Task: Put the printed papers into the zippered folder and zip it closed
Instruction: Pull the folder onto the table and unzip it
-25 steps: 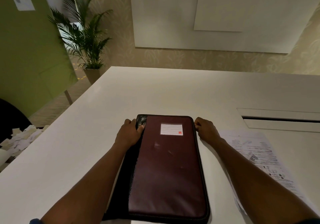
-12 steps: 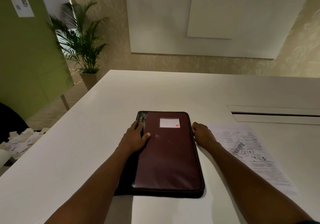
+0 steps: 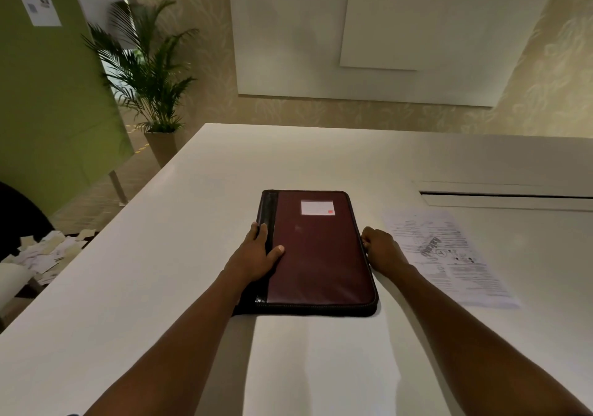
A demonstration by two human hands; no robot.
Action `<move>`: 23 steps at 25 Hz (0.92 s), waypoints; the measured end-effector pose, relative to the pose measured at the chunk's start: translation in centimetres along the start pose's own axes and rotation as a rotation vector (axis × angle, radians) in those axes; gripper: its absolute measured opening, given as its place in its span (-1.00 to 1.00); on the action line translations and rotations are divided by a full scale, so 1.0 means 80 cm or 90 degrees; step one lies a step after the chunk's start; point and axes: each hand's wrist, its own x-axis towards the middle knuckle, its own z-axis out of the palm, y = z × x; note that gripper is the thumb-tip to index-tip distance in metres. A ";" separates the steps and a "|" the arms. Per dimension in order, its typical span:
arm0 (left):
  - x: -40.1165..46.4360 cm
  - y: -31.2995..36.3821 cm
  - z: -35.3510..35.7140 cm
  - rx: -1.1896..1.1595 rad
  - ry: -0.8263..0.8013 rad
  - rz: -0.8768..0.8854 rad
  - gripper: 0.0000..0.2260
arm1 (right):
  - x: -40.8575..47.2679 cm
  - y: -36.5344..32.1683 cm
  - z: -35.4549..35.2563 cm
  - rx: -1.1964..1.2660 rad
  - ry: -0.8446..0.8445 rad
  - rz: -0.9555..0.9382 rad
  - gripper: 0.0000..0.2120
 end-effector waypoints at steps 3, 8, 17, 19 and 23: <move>-0.019 0.000 0.001 -0.001 0.001 0.009 -0.22 | -0.025 -0.004 -0.003 0.007 0.006 0.015 -0.86; -0.051 0.001 0.002 0.002 0.001 0.021 -0.22 | -0.065 -0.013 -0.010 -0.004 0.004 0.018 -0.87; -0.095 0.003 -0.007 0.085 -0.060 0.032 -0.23 | -0.140 -0.028 -0.020 0.033 -0.006 0.073 -0.88; -0.104 -0.003 -0.010 0.096 -0.086 0.047 -0.20 | -0.156 -0.031 -0.019 0.033 0.004 0.089 -0.88; -0.123 -0.015 -0.016 0.103 -0.101 0.082 -0.18 | -0.186 -0.038 -0.012 0.000 0.019 0.100 -0.84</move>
